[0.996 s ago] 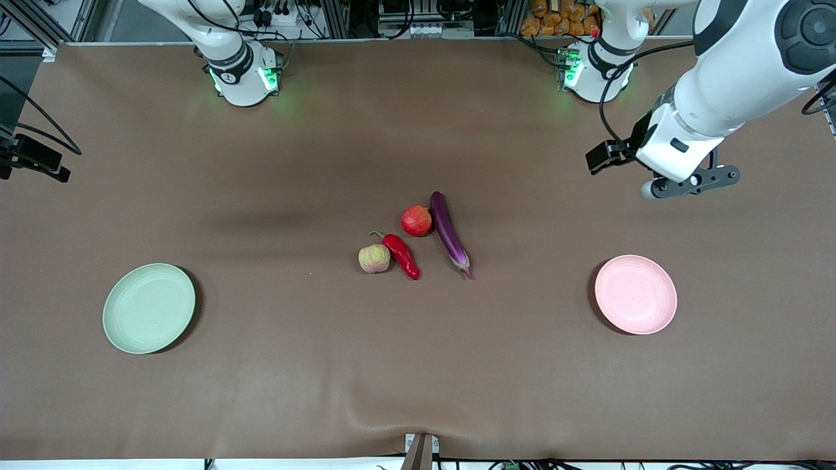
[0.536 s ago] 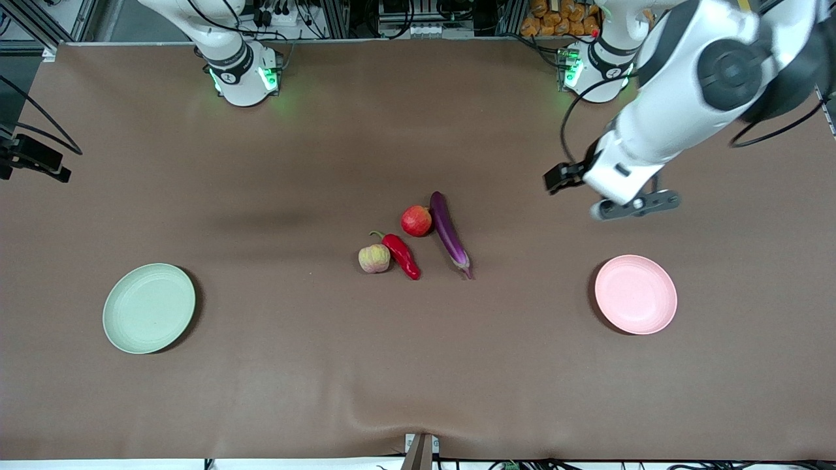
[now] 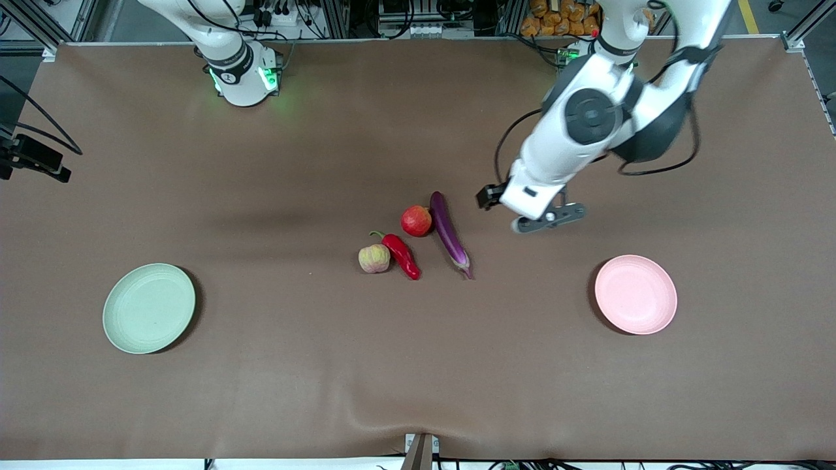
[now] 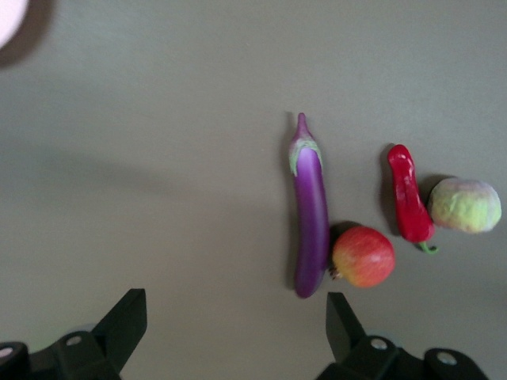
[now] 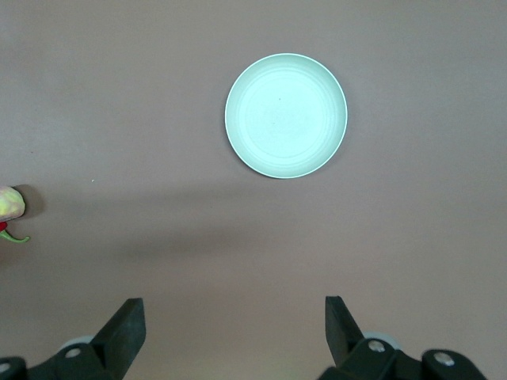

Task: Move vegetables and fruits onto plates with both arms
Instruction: 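Lower the left gripper and grasp the purple eggplant, then carry the eggplant to the pink plate while the right gripper reaches the yellow apple, then lower the eggplant onto the pink plate while the right gripper grasps the apple, then carry the yellow apple to the green plate while the left gripper releases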

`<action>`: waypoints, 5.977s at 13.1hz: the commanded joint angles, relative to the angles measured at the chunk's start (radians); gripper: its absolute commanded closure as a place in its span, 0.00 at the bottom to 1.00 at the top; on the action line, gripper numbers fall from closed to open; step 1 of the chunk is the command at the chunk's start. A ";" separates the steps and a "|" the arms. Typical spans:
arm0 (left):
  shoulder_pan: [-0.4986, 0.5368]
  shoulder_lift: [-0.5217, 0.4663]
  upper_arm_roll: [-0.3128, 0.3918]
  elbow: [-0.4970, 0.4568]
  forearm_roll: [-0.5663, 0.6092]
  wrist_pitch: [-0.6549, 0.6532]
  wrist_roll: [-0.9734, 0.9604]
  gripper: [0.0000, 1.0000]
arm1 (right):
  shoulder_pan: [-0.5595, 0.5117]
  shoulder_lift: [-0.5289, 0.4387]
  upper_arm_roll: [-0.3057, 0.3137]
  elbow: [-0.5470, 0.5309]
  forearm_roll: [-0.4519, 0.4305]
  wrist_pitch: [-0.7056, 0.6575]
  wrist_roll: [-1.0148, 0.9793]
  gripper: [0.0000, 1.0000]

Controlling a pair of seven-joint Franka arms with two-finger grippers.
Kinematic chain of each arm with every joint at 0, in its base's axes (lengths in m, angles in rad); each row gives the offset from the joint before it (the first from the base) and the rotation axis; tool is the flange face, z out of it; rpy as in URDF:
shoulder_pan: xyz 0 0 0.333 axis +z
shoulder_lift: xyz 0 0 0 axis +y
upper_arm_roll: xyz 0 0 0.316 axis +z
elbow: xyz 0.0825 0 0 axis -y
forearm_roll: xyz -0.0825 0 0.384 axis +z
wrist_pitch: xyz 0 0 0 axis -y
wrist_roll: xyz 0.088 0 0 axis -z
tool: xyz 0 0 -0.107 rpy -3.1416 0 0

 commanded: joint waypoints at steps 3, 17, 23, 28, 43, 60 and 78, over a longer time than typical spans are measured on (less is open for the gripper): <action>-0.101 0.123 -0.002 -0.028 0.165 0.122 -0.240 0.00 | -0.010 -0.003 0.007 -0.002 0.004 0.006 0.000 0.00; -0.206 0.432 0.023 0.031 0.461 0.405 -0.630 0.12 | -0.004 0.005 0.007 -0.004 0.004 0.029 0.007 0.00; -0.201 0.453 0.046 0.037 0.473 0.451 -0.614 1.00 | -0.004 0.008 0.009 -0.004 0.015 0.025 0.001 0.00; -0.099 0.349 0.040 0.028 0.472 0.347 -0.441 1.00 | 0.005 0.051 0.010 -0.003 0.015 0.022 0.000 0.00; 0.686 0.258 -0.239 -0.093 0.457 0.120 0.322 1.00 | 0.402 0.446 0.013 0.004 0.191 0.406 0.514 0.00; 0.818 0.341 -0.229 -0.148 0.530 0.278 0.342 1.00 | 0.680 0.722 0.006 0.010 0.130 0.723 0.736 0.00; 0.812 0.320 -0.339 -0.104 0.547 0.258 0.264 0.00 | 0.100 0.537 0.006 0.093 0.026 0.207 0.072 1.00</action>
